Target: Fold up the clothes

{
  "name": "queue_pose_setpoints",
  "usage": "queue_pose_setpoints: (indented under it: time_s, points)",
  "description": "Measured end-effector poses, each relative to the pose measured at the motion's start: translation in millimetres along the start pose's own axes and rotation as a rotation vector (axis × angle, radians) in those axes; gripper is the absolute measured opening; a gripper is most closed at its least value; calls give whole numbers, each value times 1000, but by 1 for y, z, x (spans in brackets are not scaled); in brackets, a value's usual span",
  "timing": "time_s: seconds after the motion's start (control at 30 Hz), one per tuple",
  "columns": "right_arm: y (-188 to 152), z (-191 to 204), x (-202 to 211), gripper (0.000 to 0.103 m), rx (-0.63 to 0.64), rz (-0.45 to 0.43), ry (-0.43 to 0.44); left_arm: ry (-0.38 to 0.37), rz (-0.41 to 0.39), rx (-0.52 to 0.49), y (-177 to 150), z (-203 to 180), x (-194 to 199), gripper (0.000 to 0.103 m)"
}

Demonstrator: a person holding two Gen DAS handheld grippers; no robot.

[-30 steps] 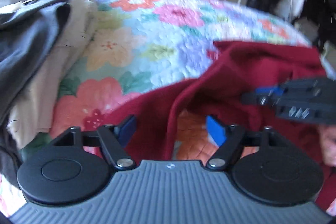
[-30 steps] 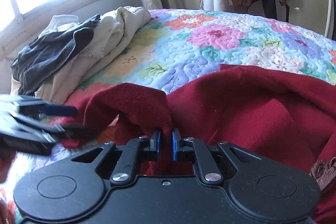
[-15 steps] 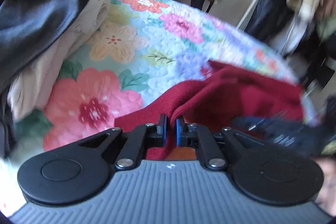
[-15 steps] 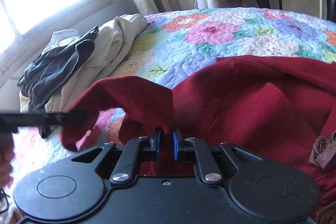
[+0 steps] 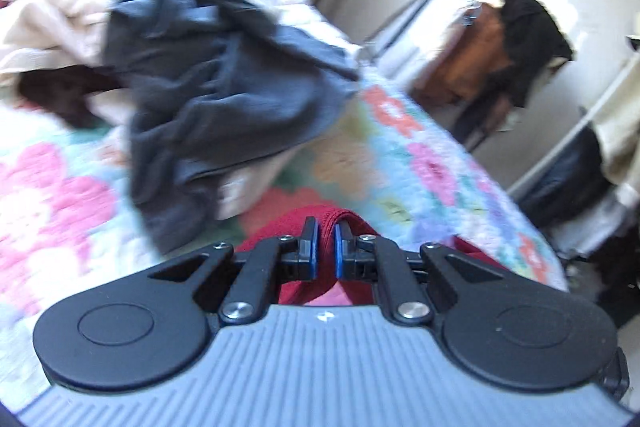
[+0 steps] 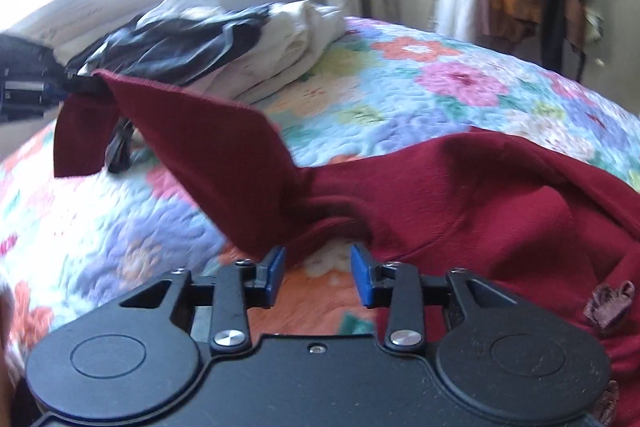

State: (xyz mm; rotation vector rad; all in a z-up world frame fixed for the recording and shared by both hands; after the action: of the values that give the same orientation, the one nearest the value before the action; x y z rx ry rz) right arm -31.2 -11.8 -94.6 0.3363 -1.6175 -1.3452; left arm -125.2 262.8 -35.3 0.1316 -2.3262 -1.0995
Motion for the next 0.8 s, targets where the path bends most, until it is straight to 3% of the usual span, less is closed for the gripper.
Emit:
queue_pose_setpoints:
  time_s: [0.07,0.23,0.27,0.33,0.4,0.5,0.63,0.8]
  points:
    - [-3,13,-3,41,54,10,16,11,-7,39,1,9,11,7]
    - [-11,37,-9,41,292,26,-43,52,-14,335,-4,66,35,7]
    - [-12,37,-9,41,300,29,-46,63,-19,399,-6,78,37,7]
    - [-13,34,-11,41,281,33,-49,71,-26,430,-4,87,35,7]
    - [-15,30,-12,41,260,43,-57,92,-37,392,-4,86,34,7]
    - [-17,24,-11,41,234,80,-56,107,-22,206,-7,63,23,9]
    - [-8,6,1,41,144,108,-63,45,105,31,-32,27,3,12]
    - [15,-32,28,41,-8,146,-56,-85,289,-58,-85,-25,-22,15]
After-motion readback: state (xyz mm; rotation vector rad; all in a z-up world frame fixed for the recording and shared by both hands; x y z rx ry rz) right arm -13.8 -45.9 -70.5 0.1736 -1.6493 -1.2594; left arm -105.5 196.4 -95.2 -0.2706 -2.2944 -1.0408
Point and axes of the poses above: each gripper's, at about its wrist camera, not at the fingertips, and x roughly against the way its jaws point, z to its left, y to its top, the point moved 7 cm from there along -x, roughly the way its jaws point, and after that the axes turned 13 degrees about -z, right-handed, at the moved point
